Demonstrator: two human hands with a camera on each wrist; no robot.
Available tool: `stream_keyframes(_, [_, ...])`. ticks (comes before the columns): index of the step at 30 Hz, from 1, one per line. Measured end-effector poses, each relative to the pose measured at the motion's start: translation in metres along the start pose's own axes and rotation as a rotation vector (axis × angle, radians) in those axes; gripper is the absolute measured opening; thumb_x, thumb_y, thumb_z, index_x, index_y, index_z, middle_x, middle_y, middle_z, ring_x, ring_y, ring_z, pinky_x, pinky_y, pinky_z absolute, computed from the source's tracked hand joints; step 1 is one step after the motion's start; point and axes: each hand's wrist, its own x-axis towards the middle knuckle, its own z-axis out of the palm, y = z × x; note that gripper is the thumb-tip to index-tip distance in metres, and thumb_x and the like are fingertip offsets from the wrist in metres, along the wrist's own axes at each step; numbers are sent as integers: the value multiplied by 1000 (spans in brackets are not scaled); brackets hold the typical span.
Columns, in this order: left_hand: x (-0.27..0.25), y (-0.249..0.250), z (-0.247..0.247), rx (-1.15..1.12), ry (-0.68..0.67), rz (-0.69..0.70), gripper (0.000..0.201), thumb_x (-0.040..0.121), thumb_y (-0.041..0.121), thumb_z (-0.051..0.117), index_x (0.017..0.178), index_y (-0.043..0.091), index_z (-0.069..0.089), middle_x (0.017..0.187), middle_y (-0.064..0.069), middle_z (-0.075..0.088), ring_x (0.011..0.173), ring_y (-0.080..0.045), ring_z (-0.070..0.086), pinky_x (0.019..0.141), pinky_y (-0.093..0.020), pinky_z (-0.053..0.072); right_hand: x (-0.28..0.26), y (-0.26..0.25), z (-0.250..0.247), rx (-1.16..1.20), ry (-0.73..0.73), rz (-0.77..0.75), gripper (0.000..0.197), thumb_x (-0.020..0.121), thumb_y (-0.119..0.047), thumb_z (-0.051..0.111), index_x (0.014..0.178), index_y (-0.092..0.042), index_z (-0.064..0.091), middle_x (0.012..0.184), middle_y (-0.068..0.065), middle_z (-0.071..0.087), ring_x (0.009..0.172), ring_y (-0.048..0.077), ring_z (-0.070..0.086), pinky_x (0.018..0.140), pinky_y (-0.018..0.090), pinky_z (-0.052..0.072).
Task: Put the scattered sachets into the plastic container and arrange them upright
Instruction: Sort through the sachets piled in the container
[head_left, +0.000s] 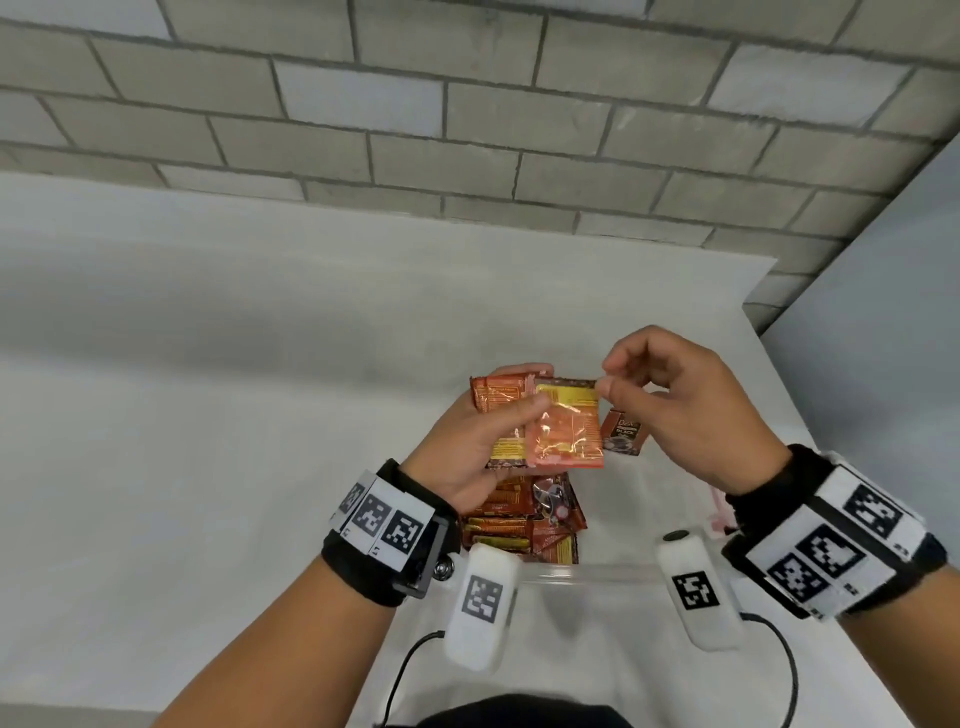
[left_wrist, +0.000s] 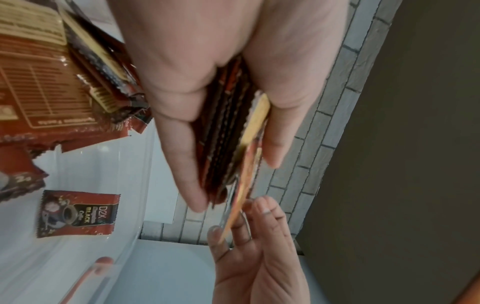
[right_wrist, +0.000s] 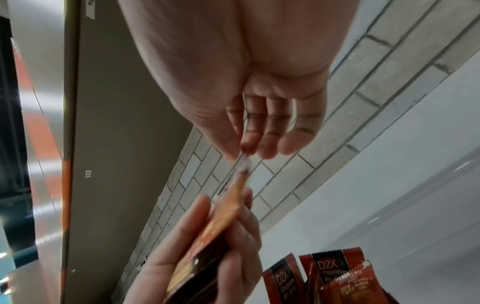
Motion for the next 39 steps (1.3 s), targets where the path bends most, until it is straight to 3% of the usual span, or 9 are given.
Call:
stream_keyframes(5, [2,-6,7,7,5,39,42,79,5,63,120,9,57,104,-14,67,95,-29,66,76,-40,57,-3,-2,1,-30,-166,50,23,79,-21,74,92,-36,62,86,-9,63,79,14,62,66,25,52])
stream_keyframes(8, [2,-8,10,26,18,43,39,81,20,64,119,10,58,105,-15,68,93,-29,68,74,-40,59,0,-4,-4,-39,-68,8,16,79,-15,74,79,-29,66,76,-7,66,70,11,60,65,23,51])
stream_keyframes(12, [4,-6,8,-22,68,24,47,76,42,61,112,13,63,92,-14,69,78,-25,68,79,-45,56,-3,-9,-8,-171,207,-299,6,80,-16,74,78,-20,69,78,-7,64,74,7,57,66,16,44])
stream_keyframes(16, [4,-3,8,-126,47,59,30,80,19,70,109,10,65,98,-16,70,83,-27,69,71,-40,60,-15,4,3,-262,-3,-441,18,75,-37,71,82,-21,75,86,-7,60,85,11,52,75,17,41])
stream_keyframes(19, [7,-1,8,-126,77,104,49,73,4,66,121,1,56,101,-19,68,85,-30,69,70,-37,58,-17,14,6,-271,-63,-418,15,70,-35,74,81,-25,76,85,-9,54,85,8,44,74,9,35])
stream_keyframes(22, [8,-1,10,-125,116,134,60,74,3,66,131,-3,49,111,-24,65,91,-33,68,73,-38,57,-18,17,7,-260,-56,-403,18,71,-38,74,85,-27,76,82,-9,49,82,10,43,70,13,36])
stream_keyframes(27, [9,-1,10,-128,137,138,58,76,-2,67,132,-3,49,109,-23,66,89,-32,69,65,-34,57,-20,13,3,-220,-52,-334,26,80,-46,62,95,-28,74,87,-9,51,82,9,50,69,16,41])
stream_keyframes(32, [10,1,14,-90,113,143,54,71,-3,66,124,5,55,106,-19,67,94,-34,67,71,-38,58,-3,5,-14,-326,88,-182,27,86,-32,66,112,-24,67,98,-7,55,84,6,52,70,8,38])
stream_keyframes(39, [10,-4,24,32,37,145,44,81,-16,57,115,13,59,103,-15,66,95,-31,65,80,-41,55,12,-13,-28,-436,-302,5,22,88,-24,65,108,-34,62,91,-13,63,82,2,58,66,10,43])
